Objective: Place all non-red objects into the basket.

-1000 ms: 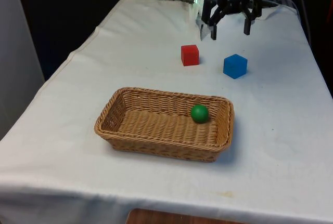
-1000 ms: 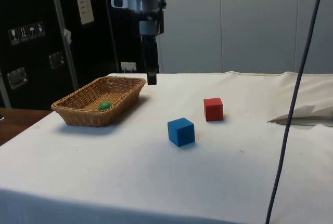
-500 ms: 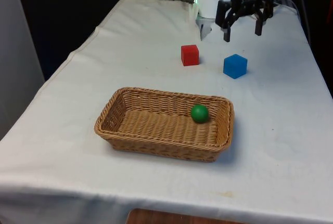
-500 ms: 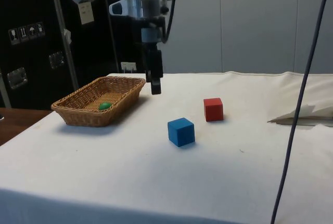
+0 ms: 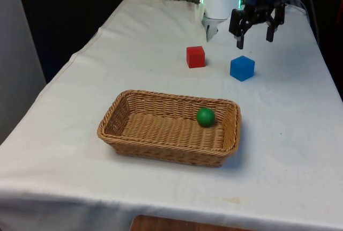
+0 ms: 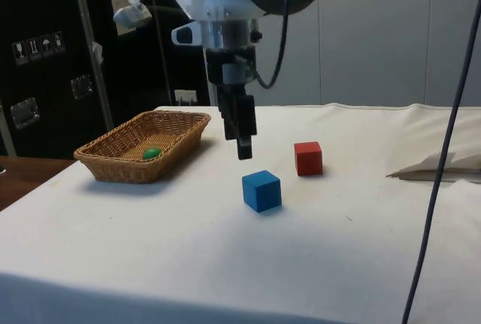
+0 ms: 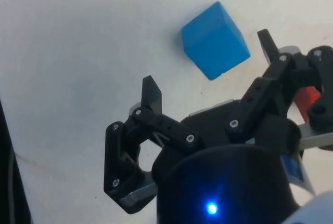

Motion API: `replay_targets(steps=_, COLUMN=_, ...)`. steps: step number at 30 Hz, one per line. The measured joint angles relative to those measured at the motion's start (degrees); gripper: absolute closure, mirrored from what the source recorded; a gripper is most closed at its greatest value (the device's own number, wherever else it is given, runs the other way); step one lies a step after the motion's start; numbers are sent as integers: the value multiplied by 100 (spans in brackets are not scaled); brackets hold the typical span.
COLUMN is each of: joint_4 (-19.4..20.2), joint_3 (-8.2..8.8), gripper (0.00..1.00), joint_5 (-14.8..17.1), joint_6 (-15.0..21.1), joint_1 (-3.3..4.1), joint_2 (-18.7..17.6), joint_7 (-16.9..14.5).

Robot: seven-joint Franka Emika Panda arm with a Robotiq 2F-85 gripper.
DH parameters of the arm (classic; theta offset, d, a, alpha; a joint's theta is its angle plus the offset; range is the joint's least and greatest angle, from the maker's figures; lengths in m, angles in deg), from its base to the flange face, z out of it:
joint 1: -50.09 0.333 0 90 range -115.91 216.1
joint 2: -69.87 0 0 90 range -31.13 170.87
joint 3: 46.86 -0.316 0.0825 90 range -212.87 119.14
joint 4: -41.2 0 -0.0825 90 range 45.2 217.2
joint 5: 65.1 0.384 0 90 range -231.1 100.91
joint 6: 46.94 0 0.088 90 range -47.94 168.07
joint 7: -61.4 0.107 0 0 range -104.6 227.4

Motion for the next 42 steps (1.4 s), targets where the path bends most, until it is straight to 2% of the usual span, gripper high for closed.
replay_targets(steps=8, joint_4=138, joint_3=-74, gripper=0, joint_5=6, joint_6=458, joint_1=0, joint_2=-258, joint_7=-138)
replay_targets(steps=17, joint_4=172, joint_3=-86, gripper=0, joint_5=11, joint_6=980, joint_1=-6, joint_2=-630, joint_7=-458)
replay_targets(steps=24, joint_4=212, joint_3=-80, gripper=0, joint_5=172, joint_6=1066, joint_1=-57, joint_2=-665, joint_7=-745)
replay_targets(steps=26, joint_4=229, joint_3=-80, gripper=0, joint_5=309, joint_6=1066, joint_1=-80, joint_2=-665, joint_7=-900)
replay_targets(steps=27, joint_4=246, joint_3=-80, gripper=0, joint_5=464, joint_6=1066, joint_1=-103, joint_2=-670, joint_7=-1077)
replay_targets(steps=33, joint_4=223, joint_3=-80, gripper=0, joint_5=1014, joint_6=1066, joint_1=-138, joint_2=-779, joint_7=-1633)
replay_targets(steps=35, joint_4=223, joint_3=-80, gripper=0, joint_5=1014, joint_6=1066, joint_1=-138, joint_2=-779, joint_7=-1633)
replay_targets(steps=39, joint_4=195, joint_3=-86, gripper=0, joint_5=1249, joint_6=1071, joint_1=-138, joint_2=-877, joint_7=-1868)
replay_targets(steps=42, joint_4=189, joint_3=-92, gripper=0, joint_5=1295, joint_6=1106, joint_1=-138, joint_2=-934, joint_7=-1942)
